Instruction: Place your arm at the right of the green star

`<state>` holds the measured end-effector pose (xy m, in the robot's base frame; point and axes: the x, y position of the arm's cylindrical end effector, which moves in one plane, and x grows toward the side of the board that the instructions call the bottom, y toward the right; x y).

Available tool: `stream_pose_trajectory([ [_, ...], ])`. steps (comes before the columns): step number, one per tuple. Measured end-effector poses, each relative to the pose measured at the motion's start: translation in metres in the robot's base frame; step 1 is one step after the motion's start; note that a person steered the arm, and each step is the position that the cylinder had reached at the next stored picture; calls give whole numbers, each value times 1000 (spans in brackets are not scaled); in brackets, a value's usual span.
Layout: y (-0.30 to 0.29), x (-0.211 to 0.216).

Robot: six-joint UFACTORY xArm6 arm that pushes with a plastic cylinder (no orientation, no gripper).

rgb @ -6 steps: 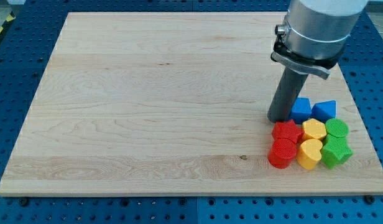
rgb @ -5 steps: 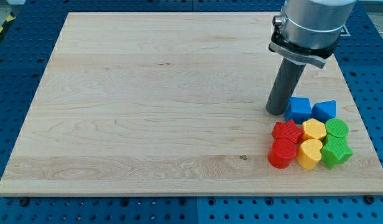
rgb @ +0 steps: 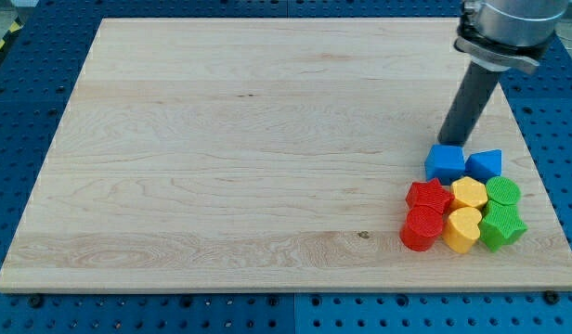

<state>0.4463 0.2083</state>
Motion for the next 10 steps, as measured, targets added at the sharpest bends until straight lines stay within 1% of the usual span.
stream_pose_trajectory([
  [5,68,4],
  [6,82,13],
  [8,82,83],
  [9,82,107],
  [10,82,112],
])
